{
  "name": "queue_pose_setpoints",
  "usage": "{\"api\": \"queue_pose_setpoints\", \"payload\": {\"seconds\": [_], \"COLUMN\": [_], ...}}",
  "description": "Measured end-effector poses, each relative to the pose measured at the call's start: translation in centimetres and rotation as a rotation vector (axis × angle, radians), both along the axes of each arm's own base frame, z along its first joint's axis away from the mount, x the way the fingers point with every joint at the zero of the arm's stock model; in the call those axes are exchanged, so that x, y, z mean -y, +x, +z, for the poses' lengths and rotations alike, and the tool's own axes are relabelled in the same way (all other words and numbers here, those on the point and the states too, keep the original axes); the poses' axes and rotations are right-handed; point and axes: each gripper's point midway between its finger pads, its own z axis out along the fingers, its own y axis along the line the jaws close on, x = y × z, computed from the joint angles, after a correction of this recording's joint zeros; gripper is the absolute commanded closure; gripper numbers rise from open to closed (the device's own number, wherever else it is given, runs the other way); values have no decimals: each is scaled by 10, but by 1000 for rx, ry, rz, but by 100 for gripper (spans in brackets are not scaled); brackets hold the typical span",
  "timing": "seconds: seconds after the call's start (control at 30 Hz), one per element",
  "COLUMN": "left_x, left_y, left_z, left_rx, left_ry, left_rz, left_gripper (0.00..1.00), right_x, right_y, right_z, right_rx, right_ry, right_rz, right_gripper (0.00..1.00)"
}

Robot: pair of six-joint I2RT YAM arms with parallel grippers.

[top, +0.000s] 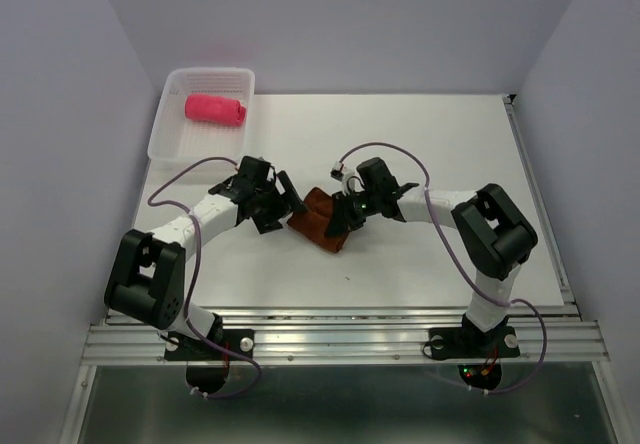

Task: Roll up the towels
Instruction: Roll the towel

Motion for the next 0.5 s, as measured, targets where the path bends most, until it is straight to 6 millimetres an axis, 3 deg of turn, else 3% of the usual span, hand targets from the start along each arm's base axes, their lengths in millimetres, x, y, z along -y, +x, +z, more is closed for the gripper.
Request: {"api": "queue_pose_setpoints", "payload": {"seconds": [0.5], "left_x": [23], "left_y": [9], "left_z": [-13], "left_rx": [54], "left_ry": [-94], "left_rz": [-63], "left_gripper": [7], "right_x": [8], "right_y": [8], "right_z": [-13], "right_rx": [-219], "right_ry": [64], "right_rz": [-85], "right_gripper": [93]}}
